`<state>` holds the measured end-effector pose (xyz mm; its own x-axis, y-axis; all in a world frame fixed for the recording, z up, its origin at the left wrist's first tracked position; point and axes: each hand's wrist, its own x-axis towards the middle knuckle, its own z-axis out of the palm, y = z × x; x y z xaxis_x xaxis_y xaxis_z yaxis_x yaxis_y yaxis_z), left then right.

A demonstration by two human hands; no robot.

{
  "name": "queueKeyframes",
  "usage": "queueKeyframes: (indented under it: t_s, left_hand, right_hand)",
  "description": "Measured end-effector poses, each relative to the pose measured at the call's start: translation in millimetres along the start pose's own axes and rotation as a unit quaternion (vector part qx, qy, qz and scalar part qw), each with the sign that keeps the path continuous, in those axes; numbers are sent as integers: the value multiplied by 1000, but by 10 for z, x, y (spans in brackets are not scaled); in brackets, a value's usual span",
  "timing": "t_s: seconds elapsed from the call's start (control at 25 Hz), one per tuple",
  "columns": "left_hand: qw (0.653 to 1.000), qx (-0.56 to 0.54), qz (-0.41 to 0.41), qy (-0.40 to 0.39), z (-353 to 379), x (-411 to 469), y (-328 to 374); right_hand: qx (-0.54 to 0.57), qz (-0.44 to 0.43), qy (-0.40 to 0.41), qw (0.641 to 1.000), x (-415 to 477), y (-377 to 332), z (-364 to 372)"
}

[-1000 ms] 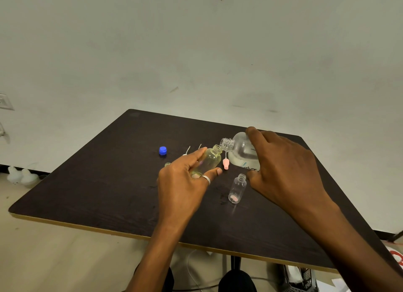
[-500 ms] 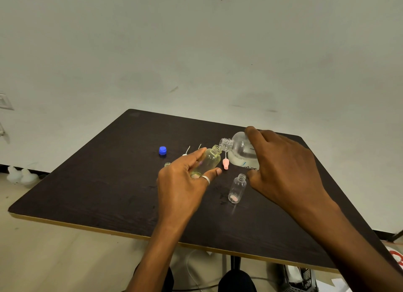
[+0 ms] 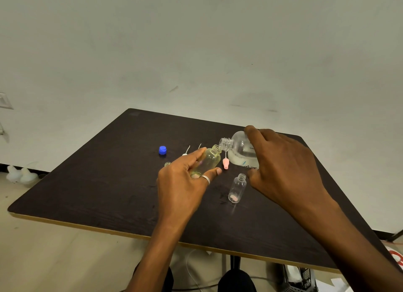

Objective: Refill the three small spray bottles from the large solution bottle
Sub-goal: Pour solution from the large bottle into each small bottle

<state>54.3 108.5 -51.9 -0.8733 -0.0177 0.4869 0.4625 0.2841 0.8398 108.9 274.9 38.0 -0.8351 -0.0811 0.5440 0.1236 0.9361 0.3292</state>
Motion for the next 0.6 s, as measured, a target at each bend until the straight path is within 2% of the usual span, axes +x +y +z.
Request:
queueKeyframes:
  t_s: [0.6]
  left_hand:
    - [1000,0,-11,3,9,5,10]
  right_hand:
    - [-6,-4,5,1000,23,2,-3]
